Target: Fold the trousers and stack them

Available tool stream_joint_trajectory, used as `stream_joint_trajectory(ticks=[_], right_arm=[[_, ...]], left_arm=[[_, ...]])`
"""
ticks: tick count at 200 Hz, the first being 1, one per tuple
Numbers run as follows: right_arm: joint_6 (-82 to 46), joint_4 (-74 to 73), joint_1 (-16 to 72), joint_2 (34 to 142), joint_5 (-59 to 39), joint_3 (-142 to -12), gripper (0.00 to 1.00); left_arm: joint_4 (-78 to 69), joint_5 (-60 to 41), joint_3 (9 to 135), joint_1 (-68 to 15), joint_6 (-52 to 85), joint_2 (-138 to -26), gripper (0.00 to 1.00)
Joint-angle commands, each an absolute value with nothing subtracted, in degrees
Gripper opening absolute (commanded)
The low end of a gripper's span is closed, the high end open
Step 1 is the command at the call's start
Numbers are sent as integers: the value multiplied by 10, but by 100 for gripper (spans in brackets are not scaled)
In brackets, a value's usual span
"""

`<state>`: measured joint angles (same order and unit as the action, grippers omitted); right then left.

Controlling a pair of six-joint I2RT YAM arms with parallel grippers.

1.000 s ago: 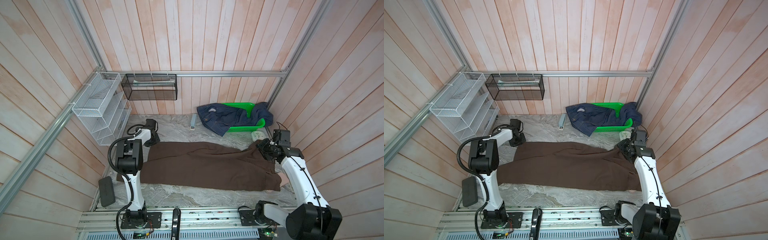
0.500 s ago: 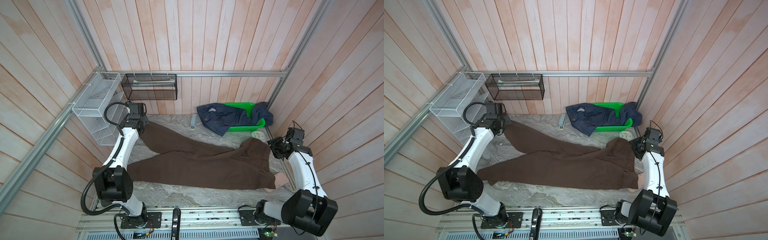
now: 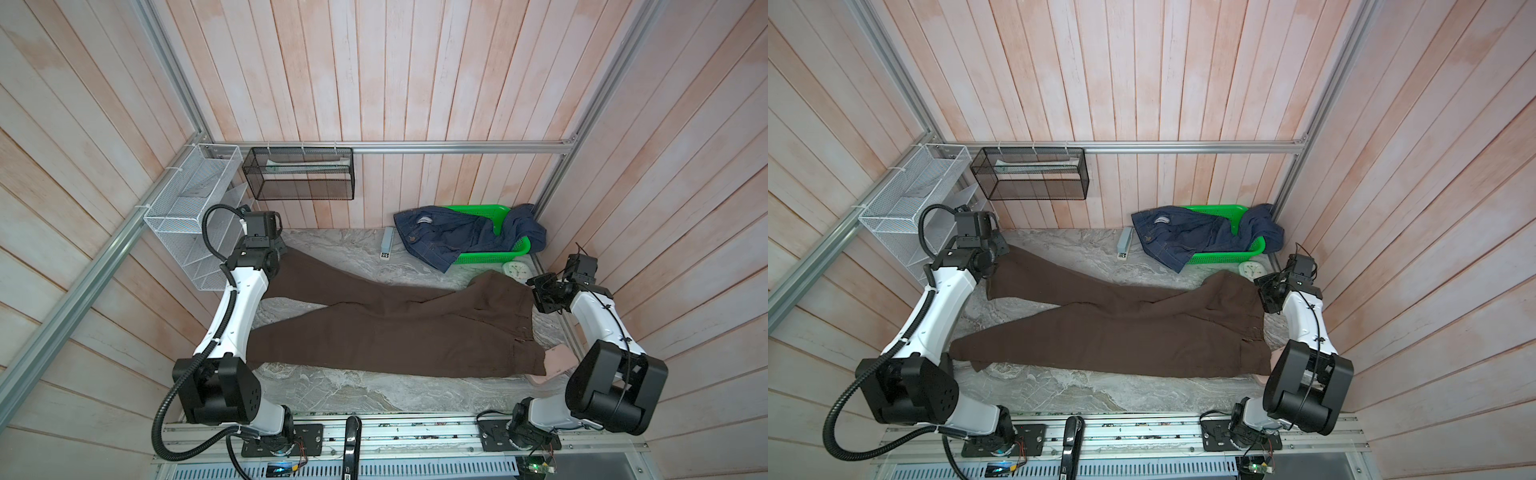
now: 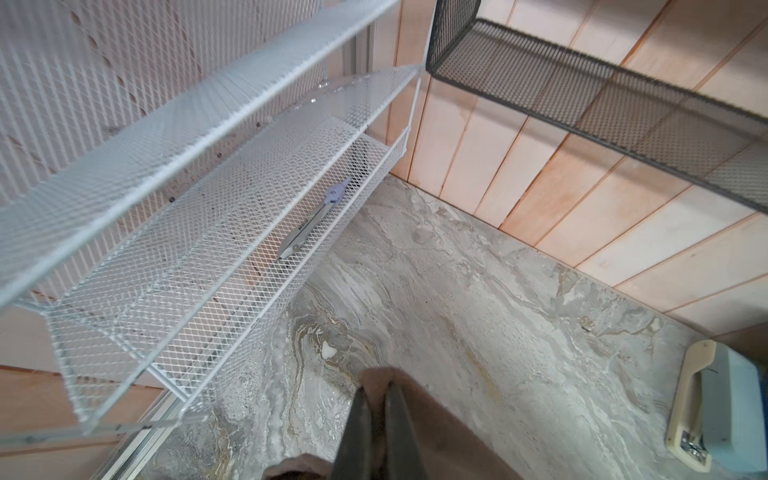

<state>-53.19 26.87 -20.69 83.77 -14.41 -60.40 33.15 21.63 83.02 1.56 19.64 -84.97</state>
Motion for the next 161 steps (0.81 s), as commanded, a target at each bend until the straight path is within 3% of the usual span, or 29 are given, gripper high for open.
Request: stream_joint_trajectory(ticks=[1,67,111,161], right_arm=[[-529,249,-206,868,-119,-616,59],[-432,129,-215,903,-100,-586,55],[-416,138,-221,920,-81,-589,56],[-413,138,-222,954,-92,-599,56]], left_arm=[[308,256,821,30,205,-811,0],[307,254,808,47,196,-780,0],[300,273,804,63,197,-770,0],[306,188,821,77,212,-821,0]])
